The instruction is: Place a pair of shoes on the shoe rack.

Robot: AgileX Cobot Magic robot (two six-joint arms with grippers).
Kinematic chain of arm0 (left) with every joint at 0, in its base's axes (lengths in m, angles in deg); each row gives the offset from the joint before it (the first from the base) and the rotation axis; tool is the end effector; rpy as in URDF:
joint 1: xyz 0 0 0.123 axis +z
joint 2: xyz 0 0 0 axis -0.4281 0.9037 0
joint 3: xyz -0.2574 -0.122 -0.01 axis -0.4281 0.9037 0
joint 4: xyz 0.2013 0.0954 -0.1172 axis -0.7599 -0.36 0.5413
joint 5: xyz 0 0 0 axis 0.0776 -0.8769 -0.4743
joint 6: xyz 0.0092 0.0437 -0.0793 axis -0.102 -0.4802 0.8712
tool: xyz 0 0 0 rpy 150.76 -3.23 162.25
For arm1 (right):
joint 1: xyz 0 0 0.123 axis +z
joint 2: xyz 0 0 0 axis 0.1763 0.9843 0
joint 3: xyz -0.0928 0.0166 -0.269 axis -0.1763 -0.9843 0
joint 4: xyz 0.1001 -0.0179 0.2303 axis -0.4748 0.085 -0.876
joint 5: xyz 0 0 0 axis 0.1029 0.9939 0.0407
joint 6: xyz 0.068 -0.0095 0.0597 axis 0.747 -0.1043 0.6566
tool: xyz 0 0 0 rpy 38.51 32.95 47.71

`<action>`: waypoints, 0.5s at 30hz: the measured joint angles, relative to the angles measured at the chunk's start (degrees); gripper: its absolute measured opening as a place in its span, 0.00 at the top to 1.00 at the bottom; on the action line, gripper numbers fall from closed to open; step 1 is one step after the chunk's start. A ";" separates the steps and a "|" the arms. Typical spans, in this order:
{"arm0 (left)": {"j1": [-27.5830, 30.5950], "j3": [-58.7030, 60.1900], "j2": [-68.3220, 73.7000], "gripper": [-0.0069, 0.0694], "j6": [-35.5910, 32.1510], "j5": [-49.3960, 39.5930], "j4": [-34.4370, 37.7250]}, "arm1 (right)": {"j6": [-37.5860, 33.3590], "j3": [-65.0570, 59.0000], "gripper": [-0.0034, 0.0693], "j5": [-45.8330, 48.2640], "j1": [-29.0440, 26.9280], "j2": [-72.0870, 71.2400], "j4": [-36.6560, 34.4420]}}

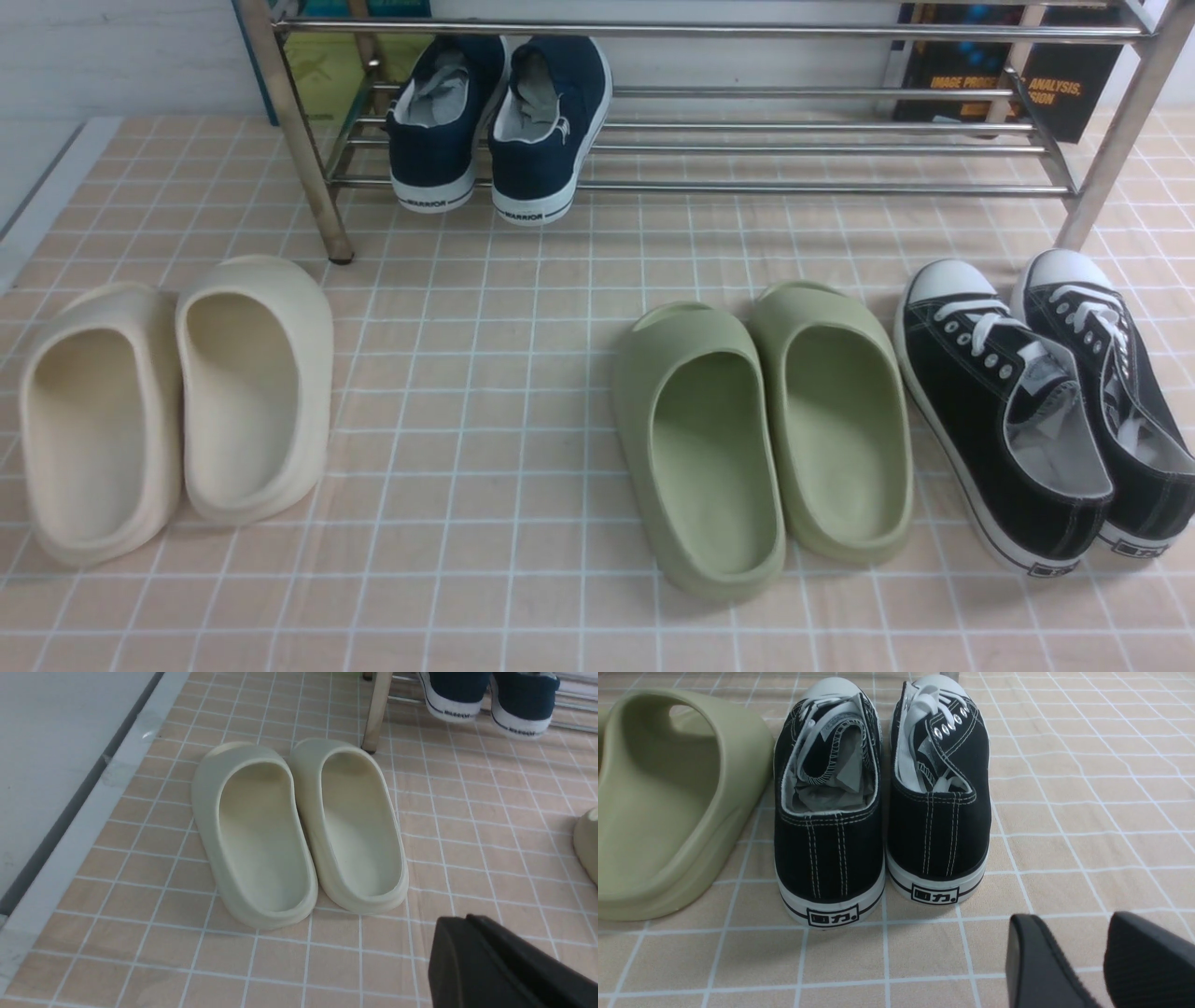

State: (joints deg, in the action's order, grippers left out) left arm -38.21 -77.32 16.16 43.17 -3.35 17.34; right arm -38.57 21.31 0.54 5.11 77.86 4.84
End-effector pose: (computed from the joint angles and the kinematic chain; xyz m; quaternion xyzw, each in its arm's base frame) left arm 0.0224 0.0149 0.3045 -0.0428 0.8030 -0.0307 0.5937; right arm 0.0526 -0.0046 0.1754 0.0504 0.7976 -0.0149 0.6009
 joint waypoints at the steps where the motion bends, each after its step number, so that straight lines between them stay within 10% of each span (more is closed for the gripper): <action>1: 0.42 1.01 -0.16 0.88 0.00 0.67 0.17 | 0.00 0.00 0.62 0.00 0.00 0.00 0.00; 8: 15.88 19.01 -6.88 0.88 -7.38 25.33 13.34 | 0.00 0.00 0.62 0.00 0.00 0.00 0.00; 15: 18.72 25.99 -7.10 0.88 -15.49 27.79 11.56 | 0.00 0.00 0.62 0.00 0.00 0.00 0.00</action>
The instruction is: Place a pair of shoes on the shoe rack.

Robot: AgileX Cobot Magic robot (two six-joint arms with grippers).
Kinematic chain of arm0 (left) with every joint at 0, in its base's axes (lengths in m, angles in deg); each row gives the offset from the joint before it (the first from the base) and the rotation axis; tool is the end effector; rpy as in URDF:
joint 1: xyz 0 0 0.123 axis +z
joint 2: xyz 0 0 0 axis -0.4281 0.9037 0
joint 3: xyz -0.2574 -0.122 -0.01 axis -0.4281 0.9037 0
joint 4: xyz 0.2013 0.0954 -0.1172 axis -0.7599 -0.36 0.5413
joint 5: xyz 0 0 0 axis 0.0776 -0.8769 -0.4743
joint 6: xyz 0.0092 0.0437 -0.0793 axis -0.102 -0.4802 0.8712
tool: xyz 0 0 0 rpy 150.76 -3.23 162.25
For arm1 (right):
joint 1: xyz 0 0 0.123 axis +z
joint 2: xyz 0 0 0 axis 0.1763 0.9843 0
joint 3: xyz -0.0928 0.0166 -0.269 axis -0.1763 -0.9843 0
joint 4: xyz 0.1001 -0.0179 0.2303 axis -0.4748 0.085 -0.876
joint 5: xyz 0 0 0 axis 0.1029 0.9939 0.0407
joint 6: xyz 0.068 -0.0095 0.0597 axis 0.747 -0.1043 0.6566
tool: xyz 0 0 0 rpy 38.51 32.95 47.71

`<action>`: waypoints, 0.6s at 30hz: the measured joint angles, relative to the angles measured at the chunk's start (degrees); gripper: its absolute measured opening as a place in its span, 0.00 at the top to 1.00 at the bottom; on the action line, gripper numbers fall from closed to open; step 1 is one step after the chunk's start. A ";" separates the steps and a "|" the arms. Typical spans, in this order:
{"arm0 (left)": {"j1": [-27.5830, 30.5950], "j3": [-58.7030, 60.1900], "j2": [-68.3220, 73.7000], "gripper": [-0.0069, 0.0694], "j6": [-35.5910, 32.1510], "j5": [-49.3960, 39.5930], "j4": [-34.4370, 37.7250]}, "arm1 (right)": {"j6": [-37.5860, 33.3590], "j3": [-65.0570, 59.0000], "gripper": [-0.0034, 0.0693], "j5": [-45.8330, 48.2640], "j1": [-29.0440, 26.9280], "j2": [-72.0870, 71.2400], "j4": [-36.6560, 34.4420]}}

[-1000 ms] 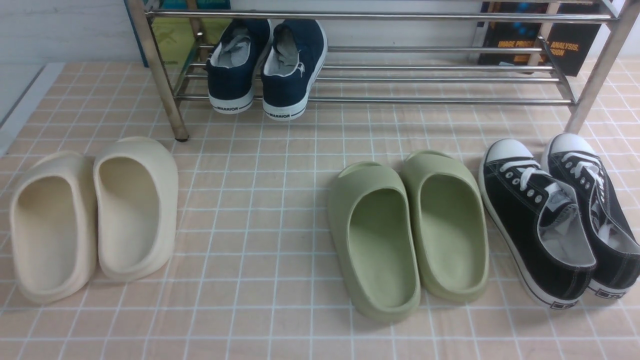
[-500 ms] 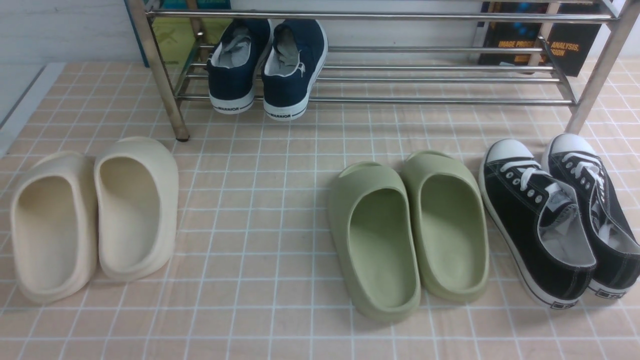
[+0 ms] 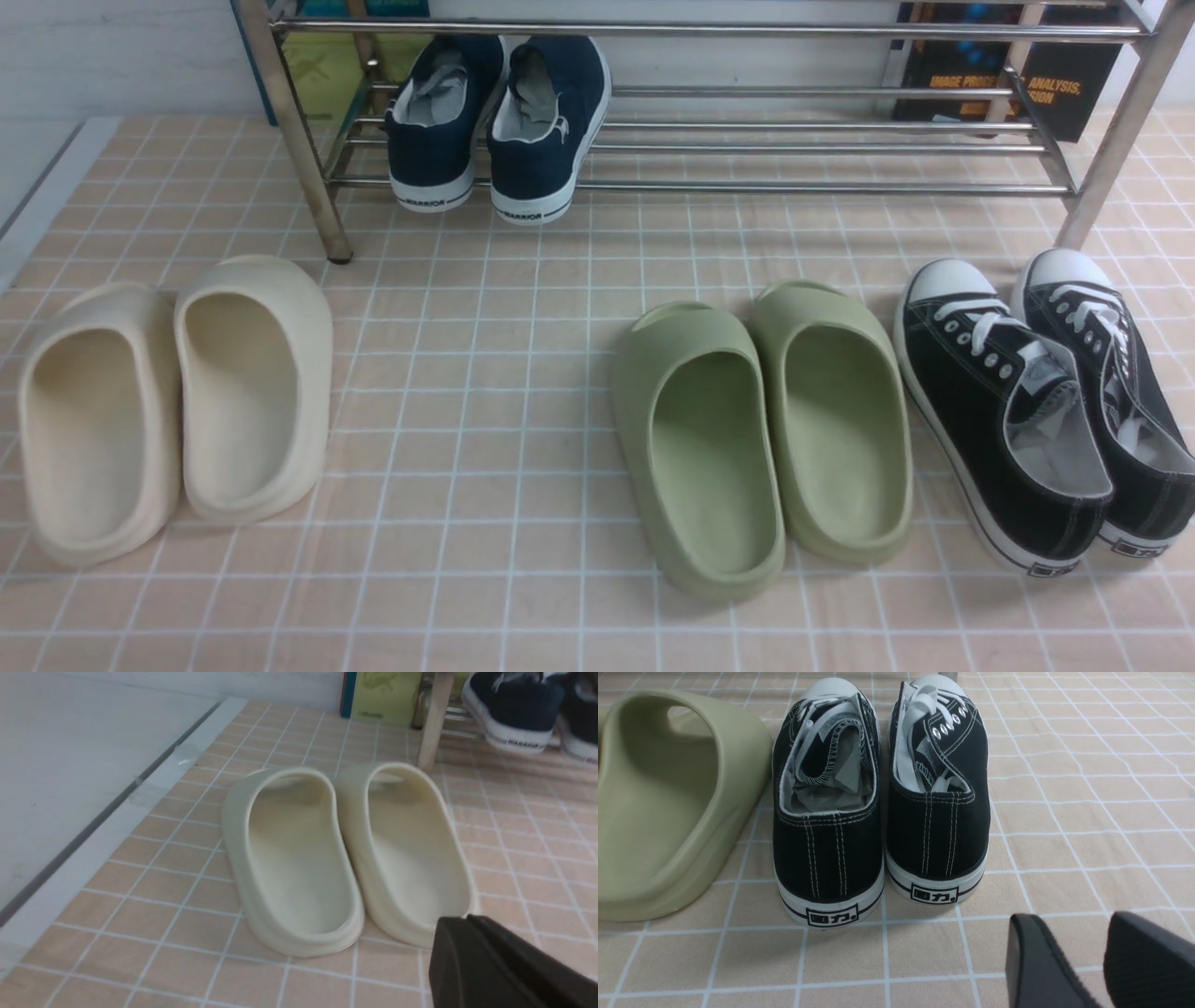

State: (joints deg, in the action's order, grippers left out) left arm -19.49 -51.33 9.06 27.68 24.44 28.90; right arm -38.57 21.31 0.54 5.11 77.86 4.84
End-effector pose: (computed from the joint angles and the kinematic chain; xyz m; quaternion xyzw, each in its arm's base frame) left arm 0.0499 0.0080 0.2056 -0.0558 0.7626 0.0394 0.6432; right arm 0.0526 -0.0046 0.1754 0.0504 0.7976 -0.0149 0.6009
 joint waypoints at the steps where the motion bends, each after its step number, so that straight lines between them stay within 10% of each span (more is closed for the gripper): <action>1: 0.00 0.60 0.00 0.88 -0.24 0.00 -0.71 | 0.00 0.00 0.62 0.00 0.00 0.00 0.00; 18: -6.27 4.46 0.00 0.88 -0.88 -5.05 -4.00 | 0.00 0.00 0.62 0.00 0.00 0.00 0.00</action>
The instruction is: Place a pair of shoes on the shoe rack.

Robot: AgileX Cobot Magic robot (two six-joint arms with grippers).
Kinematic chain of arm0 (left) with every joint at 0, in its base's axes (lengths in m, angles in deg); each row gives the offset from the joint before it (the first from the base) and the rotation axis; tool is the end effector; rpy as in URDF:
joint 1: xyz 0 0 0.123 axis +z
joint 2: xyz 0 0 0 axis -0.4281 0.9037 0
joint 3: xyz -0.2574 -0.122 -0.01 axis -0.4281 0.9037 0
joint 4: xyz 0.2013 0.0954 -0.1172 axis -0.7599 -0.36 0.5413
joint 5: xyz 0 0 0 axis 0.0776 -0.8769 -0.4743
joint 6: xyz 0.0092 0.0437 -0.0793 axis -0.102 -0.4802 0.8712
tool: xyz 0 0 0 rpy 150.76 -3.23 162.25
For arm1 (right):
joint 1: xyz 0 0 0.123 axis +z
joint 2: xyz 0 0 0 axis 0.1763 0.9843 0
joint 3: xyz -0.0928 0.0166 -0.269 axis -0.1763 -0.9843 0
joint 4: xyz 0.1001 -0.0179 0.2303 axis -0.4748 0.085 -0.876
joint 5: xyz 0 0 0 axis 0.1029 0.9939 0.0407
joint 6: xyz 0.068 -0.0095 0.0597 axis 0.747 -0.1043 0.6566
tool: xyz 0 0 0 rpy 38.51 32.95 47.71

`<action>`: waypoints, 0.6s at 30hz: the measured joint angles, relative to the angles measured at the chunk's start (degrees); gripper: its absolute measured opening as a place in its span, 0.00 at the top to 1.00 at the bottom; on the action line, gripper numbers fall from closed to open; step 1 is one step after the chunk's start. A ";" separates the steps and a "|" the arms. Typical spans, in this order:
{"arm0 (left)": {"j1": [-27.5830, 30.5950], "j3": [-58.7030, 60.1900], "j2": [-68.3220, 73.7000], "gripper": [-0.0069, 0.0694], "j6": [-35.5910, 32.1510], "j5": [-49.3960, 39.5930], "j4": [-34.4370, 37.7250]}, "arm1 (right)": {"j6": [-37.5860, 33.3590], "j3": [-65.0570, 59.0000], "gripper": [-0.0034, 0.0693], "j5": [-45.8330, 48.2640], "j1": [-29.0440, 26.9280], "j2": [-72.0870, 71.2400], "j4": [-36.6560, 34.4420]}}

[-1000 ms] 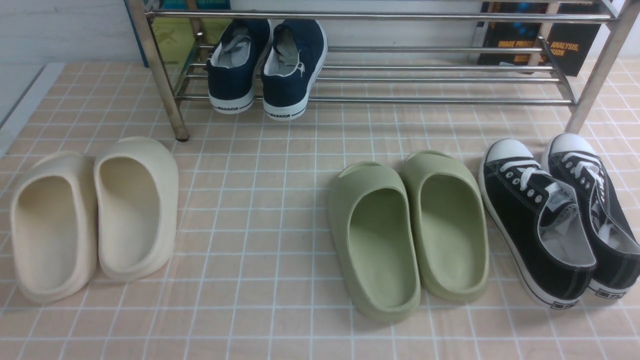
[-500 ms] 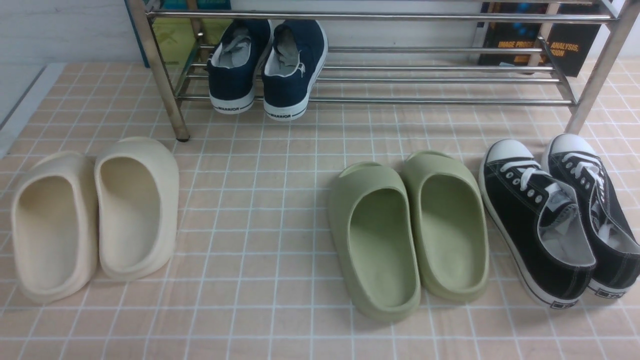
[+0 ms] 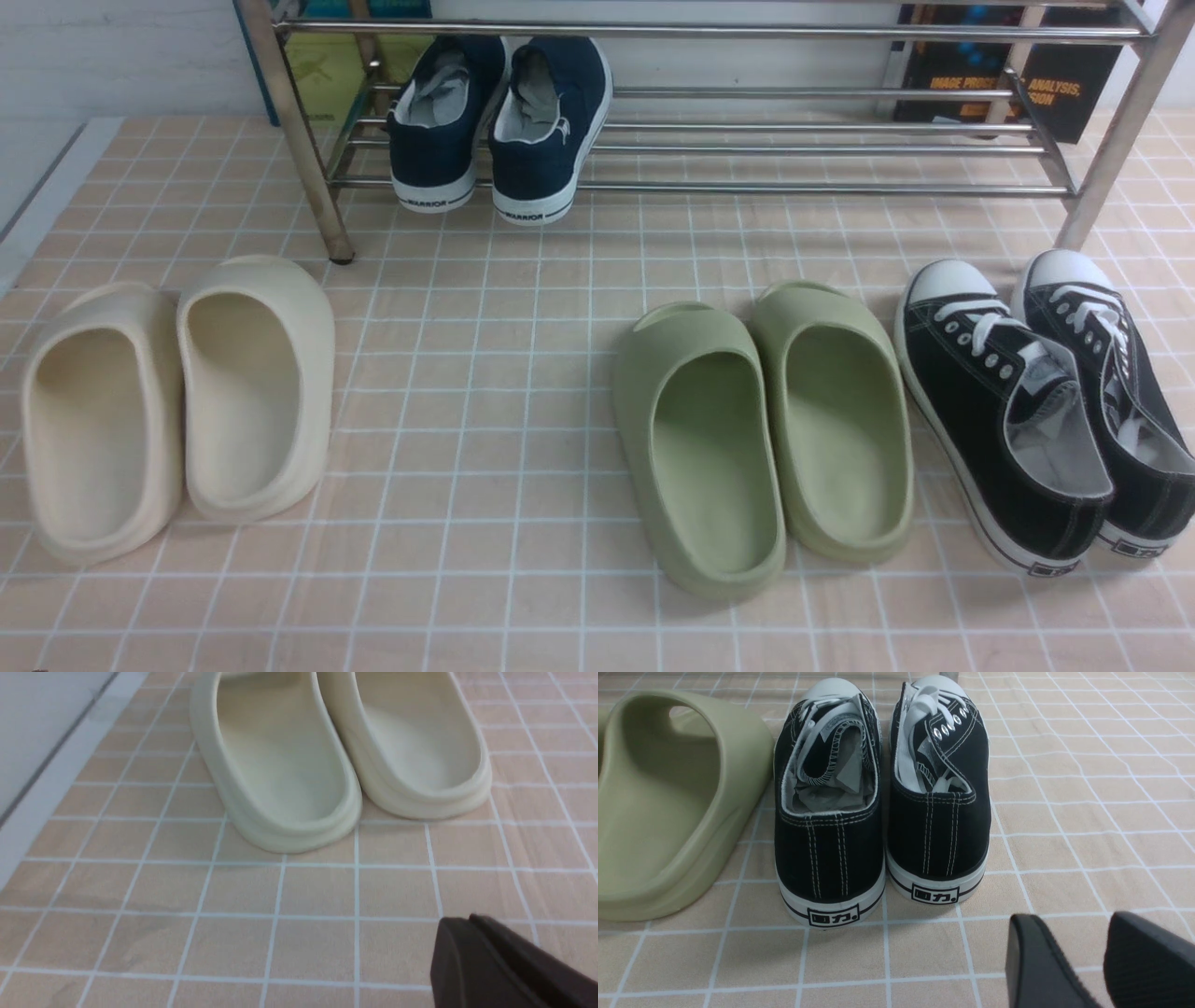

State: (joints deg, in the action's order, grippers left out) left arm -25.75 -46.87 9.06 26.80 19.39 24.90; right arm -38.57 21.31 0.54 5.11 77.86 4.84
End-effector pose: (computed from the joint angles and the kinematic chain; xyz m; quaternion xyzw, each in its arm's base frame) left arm 0.0508 0.0058 0.1722 0.0071 0.8141 0.0426 0.5790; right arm 0.0526 -0.0046 0.1754 0.0504 0.7976 -0.0149 0.6009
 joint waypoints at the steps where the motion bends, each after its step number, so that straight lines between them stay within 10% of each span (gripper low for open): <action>1: 0.00 0.06 0.00 0.88 0.00 0.52 0.07 | 0.00 0.00 0.62 0.00 0.00 0.00 0.00; 18: 0.00 0.34 0.00 0.87 -0.24 2.08 0.20 | 0.00 0.00 0.62 0.00 0.00 0.00 0.00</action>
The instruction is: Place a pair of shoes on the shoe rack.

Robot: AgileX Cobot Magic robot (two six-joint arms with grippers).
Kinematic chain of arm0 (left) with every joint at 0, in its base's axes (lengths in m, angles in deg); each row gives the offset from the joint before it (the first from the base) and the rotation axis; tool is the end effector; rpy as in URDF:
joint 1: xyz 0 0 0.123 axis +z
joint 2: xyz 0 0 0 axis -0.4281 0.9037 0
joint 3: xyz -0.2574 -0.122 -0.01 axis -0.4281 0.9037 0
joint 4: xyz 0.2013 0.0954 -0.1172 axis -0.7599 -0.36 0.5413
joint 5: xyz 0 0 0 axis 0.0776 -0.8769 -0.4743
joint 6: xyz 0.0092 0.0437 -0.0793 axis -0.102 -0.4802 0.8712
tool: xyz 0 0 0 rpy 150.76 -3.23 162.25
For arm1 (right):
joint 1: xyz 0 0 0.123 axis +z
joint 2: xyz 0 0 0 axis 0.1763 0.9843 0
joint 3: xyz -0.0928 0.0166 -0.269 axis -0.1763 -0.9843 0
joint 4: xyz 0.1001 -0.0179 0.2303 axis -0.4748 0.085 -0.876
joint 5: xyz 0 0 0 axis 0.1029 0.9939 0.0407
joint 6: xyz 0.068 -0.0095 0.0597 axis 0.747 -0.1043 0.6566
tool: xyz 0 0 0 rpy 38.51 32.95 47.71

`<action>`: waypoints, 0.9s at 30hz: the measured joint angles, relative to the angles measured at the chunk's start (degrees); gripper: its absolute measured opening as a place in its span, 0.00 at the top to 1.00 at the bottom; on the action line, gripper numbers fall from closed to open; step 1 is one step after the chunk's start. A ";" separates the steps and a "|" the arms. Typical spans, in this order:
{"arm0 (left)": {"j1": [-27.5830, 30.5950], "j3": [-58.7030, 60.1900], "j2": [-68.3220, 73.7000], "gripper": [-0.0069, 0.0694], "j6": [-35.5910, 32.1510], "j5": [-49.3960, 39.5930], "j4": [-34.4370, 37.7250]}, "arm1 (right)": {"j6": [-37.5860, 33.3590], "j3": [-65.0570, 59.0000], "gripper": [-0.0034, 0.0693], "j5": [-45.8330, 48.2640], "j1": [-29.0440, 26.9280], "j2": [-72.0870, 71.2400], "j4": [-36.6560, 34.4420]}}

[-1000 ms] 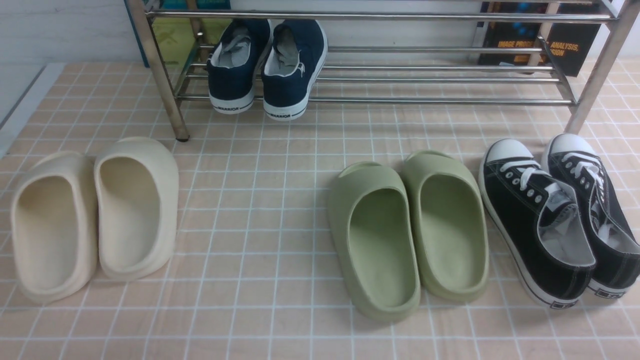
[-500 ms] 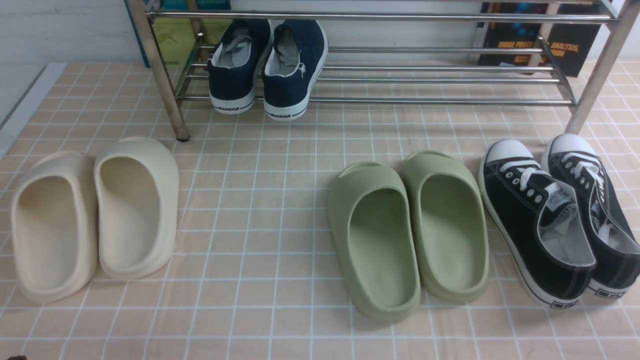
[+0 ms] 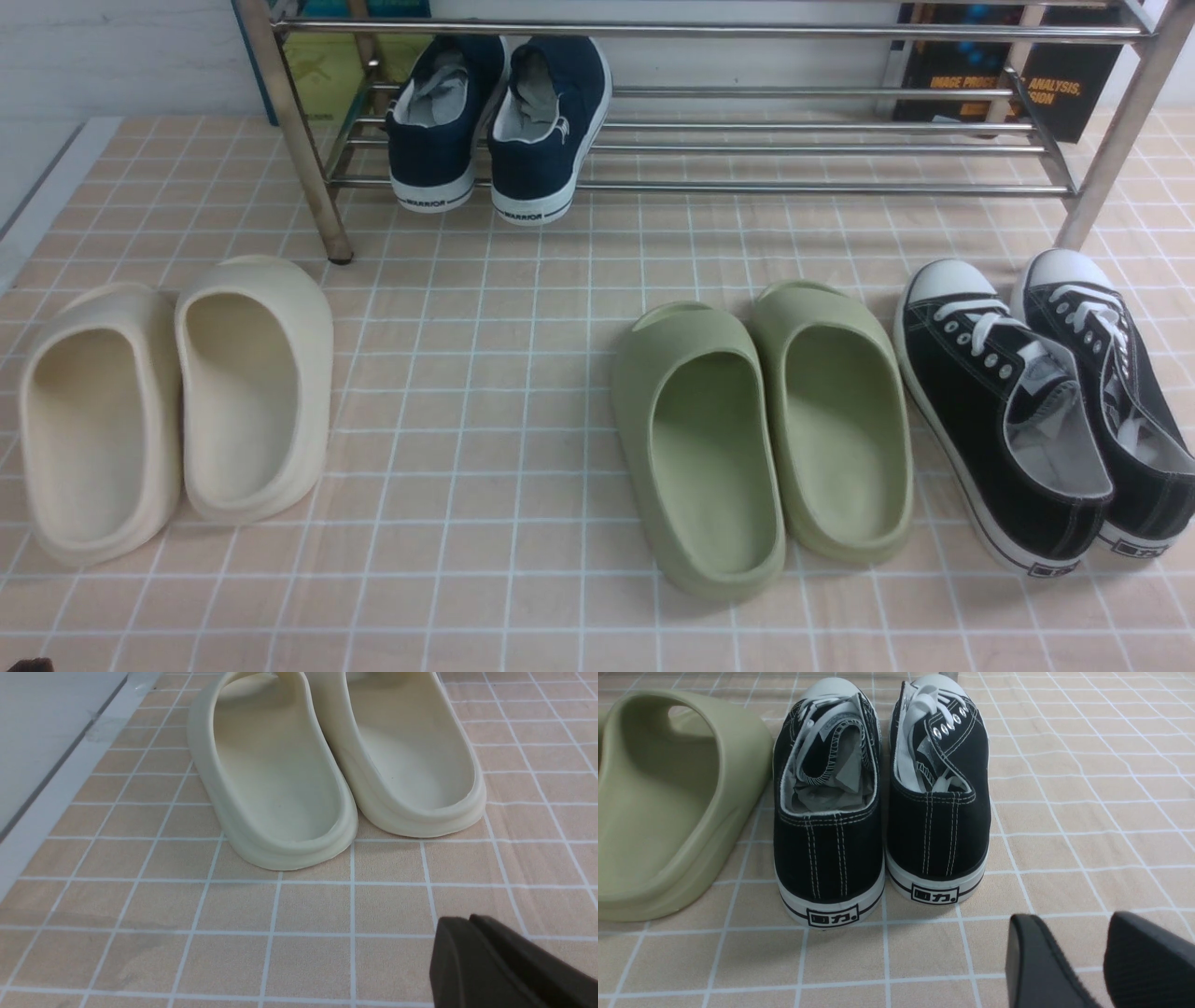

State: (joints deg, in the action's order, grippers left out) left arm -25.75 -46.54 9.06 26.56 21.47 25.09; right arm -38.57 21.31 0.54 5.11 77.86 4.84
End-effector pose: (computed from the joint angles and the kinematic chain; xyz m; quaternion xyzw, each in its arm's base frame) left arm 0.0519 0.0052 0.1734 0.0098 0.8054 0.0409 0.5913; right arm 0.0526 -0.0046 0.1754 0.0504 0.7976 -0.0149 0.6009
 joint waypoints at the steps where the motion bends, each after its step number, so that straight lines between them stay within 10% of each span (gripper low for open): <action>1: 0.00 0.00 0.00 0.87 0.00 0.00 0.00 | 0.00 0.00 0.62 0.00 0.00 0.00 0.00; 27: 0.00 0.12 0.00 0.84 0.00 0.40 0.01 | 0.00 0.00 0.62 0.00 0.00 0.00 0.00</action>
State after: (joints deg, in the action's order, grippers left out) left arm -25.75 -46.42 9.06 26.56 21.87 25.11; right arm -38.57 21.31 0.54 5.11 77.86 4.84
